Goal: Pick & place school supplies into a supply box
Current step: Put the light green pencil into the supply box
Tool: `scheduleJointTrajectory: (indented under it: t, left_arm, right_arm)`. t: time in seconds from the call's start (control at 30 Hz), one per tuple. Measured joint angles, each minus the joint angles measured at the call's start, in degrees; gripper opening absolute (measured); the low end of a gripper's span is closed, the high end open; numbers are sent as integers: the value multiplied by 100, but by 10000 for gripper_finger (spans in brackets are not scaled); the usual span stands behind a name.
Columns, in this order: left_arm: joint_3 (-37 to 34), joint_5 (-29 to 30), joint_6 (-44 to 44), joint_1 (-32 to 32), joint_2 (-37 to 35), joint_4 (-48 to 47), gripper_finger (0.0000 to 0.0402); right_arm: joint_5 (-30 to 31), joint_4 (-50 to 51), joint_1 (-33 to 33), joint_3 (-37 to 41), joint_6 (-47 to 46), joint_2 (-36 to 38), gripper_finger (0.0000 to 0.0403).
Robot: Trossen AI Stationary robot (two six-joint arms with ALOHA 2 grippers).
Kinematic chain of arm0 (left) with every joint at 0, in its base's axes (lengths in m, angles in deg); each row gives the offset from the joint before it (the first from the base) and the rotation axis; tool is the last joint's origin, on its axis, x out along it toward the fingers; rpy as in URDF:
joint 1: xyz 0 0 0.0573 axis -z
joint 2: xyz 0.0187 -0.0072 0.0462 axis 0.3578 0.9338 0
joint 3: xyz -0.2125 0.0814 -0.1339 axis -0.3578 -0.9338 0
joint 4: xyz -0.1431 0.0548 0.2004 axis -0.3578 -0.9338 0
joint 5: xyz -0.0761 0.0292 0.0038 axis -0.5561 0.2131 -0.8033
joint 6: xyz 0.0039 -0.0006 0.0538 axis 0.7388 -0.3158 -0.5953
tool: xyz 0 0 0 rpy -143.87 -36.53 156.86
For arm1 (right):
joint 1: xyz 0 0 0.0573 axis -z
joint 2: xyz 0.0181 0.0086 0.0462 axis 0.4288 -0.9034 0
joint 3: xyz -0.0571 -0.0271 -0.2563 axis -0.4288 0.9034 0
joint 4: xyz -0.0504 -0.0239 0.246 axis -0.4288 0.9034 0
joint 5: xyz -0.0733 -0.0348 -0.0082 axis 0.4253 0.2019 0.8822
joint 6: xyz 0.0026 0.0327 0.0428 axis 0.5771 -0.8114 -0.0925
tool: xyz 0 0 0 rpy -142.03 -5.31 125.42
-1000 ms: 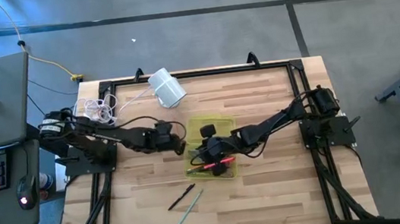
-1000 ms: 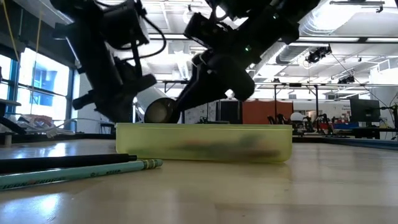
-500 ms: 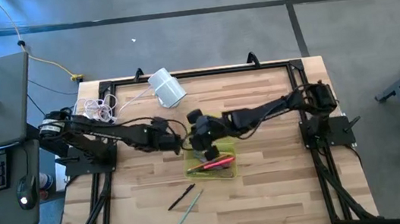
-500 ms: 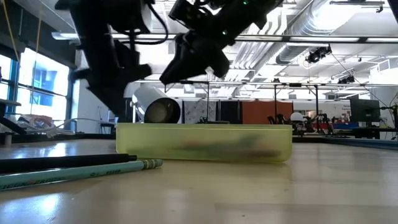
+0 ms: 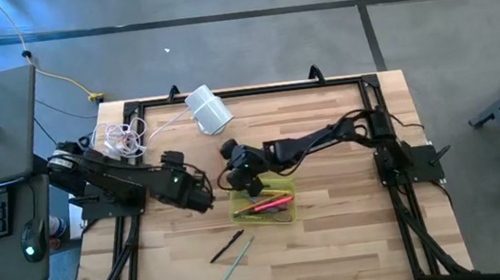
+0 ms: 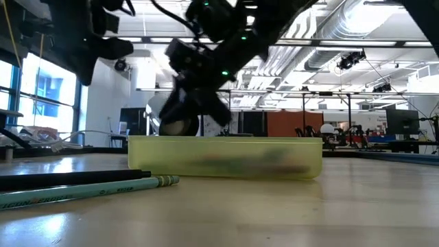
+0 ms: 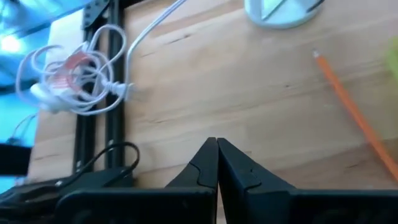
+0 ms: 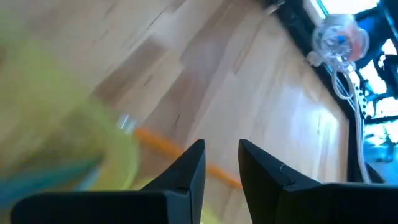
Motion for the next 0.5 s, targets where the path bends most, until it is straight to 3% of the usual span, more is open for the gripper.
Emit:
scheduleJointTrajectory:
  t: [0.2,0.33,0.5]
  left_arm:
    - [-7,163,70,197,-146,10,43]
    - [-7,163,84,193,-170,-22,45]
    - [-7,155,59,195,-152,5,46]
  right_arm:
    - [-352,426,124,-873,-2404,-523,88]
    - [-134,786,184,-1395,-3802,-763,87]
    - [-146,1078,185,-1515,-4242,-850,91]
